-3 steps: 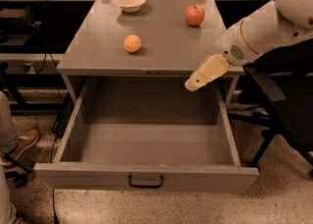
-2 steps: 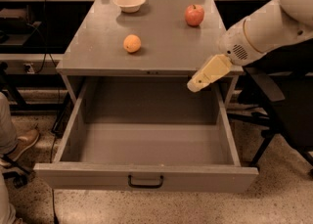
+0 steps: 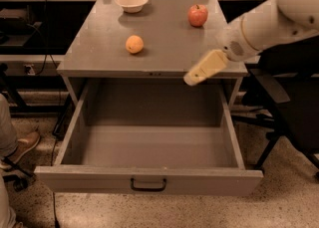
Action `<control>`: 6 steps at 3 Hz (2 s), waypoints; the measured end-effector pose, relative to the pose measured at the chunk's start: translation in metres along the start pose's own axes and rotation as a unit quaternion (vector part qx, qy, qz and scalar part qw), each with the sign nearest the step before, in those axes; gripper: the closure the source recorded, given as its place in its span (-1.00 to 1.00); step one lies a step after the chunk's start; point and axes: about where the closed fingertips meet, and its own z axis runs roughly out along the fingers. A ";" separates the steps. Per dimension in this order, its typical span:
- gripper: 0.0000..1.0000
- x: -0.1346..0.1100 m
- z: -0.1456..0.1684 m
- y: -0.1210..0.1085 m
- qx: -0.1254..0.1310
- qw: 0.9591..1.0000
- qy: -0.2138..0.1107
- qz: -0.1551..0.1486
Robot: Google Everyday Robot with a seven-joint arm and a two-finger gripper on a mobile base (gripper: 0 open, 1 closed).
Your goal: Place orange into top drawer
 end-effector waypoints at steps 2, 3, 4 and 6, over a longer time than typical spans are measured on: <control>-1.00 -0.104 0.106 -0.053 0.023 0.994 -0.110 -0.013; -1.00 -0.126 0.142 -0.055 0.010 0.994 -0.110 -0.021; -1.00 -0.138 0.170 -0.056 -0.002 0.995 -0.101 -0.021; -1.00 -0.150 0.208 -0.046 -0.027 0.996 -0.085 -0.021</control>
Offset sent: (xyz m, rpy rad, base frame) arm 0.1767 0.1324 0.0060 0.2177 -0.2230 0.0289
